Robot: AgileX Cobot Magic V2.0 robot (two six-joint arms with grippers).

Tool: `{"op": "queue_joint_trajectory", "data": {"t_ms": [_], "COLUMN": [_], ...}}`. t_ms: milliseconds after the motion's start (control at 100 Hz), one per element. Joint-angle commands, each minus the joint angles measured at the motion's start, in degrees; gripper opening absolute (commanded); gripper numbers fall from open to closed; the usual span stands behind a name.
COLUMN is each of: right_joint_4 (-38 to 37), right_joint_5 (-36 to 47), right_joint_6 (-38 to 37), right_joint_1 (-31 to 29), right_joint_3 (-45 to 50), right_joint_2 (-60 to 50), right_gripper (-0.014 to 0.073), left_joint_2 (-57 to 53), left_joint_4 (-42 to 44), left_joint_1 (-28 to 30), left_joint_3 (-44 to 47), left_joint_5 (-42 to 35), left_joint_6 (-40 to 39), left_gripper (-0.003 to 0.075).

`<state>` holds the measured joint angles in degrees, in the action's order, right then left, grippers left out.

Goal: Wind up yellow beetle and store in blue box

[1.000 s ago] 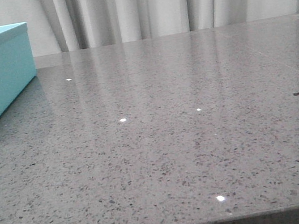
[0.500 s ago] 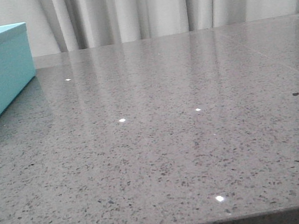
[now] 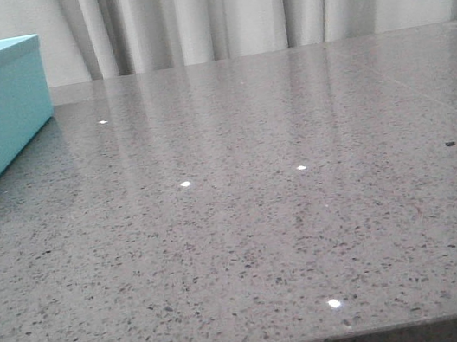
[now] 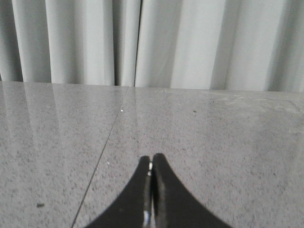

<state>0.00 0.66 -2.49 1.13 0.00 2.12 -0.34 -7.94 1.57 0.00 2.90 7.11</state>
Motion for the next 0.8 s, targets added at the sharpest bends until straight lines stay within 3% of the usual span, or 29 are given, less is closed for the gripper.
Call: {"op": "queue_joint_trajectory", "data": {"t_ms": [0, 110, 790], "right_joint_4": [-0.3, -0.3, -0.3], "right_joint_5": [5.0, 1.1, 0.6], "right_joint_6": [0.6, 0.6, 0.6], "right_joint_1": [-0.4, -0.4, -0.4], "right_joint_3": [0.9, 0.7, 0.8], "right_joint_2": [-1.3, -4.1, -4.0], "right_gripper": [-0.0067, -0.0067, -0.0067], "left_joint_2": [-1.8, -1.8, -1.8], "left_joint_4": [-0.1, -0.1, -0.1], "left_joint_1": [0.2, 0.2, 0.2], "left_joint_3": [1.2, 1.2, 1.2], "left_joint_5": [-4.1, -4.1, -4.1], "left_joint_6": [-0.5, -0.5, -0.5], "left_gripper": [-0.0019, -0.0019, -0.0019]}}
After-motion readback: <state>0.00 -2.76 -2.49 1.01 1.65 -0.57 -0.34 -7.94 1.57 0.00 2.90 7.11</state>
